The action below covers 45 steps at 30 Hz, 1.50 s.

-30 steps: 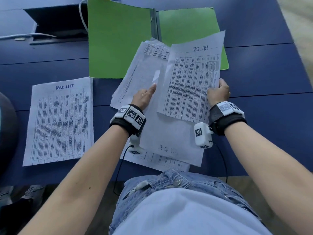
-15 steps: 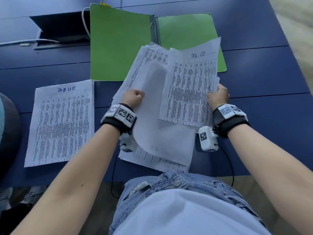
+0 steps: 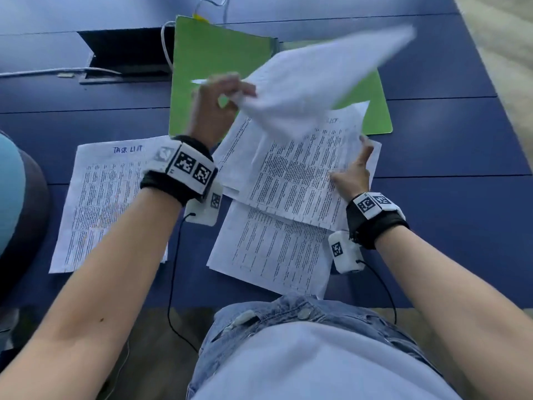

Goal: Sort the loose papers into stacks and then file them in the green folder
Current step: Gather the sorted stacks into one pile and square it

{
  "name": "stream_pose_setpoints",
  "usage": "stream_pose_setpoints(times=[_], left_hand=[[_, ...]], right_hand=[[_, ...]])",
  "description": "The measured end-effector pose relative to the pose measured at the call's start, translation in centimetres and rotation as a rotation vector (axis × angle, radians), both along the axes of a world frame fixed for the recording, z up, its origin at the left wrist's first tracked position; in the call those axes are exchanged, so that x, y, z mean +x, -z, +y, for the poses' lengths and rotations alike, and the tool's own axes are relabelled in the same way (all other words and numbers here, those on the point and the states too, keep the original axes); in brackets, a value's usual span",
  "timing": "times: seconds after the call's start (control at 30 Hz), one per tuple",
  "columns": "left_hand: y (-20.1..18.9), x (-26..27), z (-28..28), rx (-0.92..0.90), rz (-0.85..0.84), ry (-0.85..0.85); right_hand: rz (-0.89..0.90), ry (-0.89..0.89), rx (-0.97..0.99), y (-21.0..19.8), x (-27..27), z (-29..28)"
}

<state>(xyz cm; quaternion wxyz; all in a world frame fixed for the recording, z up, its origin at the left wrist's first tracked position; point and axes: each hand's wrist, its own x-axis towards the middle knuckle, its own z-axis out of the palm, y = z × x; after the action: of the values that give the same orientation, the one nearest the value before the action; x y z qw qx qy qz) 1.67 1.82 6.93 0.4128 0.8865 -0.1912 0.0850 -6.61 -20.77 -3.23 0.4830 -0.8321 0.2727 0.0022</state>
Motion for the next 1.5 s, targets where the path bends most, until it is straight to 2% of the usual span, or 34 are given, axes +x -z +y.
stream_pose_setpoints(times=[0.03, 0.1, 0.13, 0.23, 0.33, 0.43, 0.5, 0.57, 0.67, 0.83, 0.97, 1.2, 1.33, 1.4, 1.5], left_hand=[[1.3, -0.4, 0.0, 0.043, 0.101, 0.020], [3.9, -1.5, 0.4, 0.115, 0.316, -0.044], [5.2, -2.0, 0.8, 0.135, 0.407, -0.075], [8.0, -3.7, 1.8, -0.008, 0.599, -0.060], [8.4, -4.7, 2.2, -0.098, 0.751, -0.117], [8.4, -4.3, 2.0, -0.217, 0.873, -0.253], [8.5, -3.8, 1.6, -0.268, 0.862, -0.361], [8.6, -3.9, 1.0, -0.219, 0.829, -0.413], [9.3, -4.6, -0.5, -0.079, 0.725, -0.344], [10.1, -5.3, -2.1, 0.132, 0.709, -0.337], [10.0, -5.3, -2.2, 0.120, 0.693, -0.359], [10.1, -4.6, -0.7, 0.011, 0.779, -0.478], [10.3, -4.7, -0.3, 0.033, 0.753, -0.459], [10.6, -4.7, -0.2, 0.003, 0.741, -0.451], [10.7, -4.6, -0.2, -0.110, 0.767, -0.431]], right_hand=[[-0.046, 0.015, -0.005, -0.3, 0.0, -0.1], [-0.207, 0.085, 0.095, -0.1, 0.0, -0.9], [-0.203, 0.123, 0.158, 0.1, 0.0, -1.3], [-0.009, 0.141, 0.179, 1.2, 0.1, -2.5], [0.059, 0.160, 0.322, 1.1, -0.1, -2.9], [0.091, -0.003, 0.222, 1.0, 0.3, -2.7], [0.123, -0.085, 0.139, 1.0, 0.3, -2.1], [0.137, -0.130, 0.129, 1.0, 0.3, -1.4], [0.152, -0.203, 0.098, 1.0, -0.1, -0.7], [0.121, -0.198, 0.122, 1.3, -0.5, -0.2], [0.117, -0.215, 0.137, 1.4, -0.7, -0.3], [0.081, -0.139, 0.181, 0.7, -0.9, -0.3], [0.095, -0.087, 0.273, 0.6, -0.8, -0.5], [0.105, -0.099, 0.254, 0.9, -0.7, -0.7], [0.091, -0.054, 0.338, 1.0, -0.6, -1.0]])
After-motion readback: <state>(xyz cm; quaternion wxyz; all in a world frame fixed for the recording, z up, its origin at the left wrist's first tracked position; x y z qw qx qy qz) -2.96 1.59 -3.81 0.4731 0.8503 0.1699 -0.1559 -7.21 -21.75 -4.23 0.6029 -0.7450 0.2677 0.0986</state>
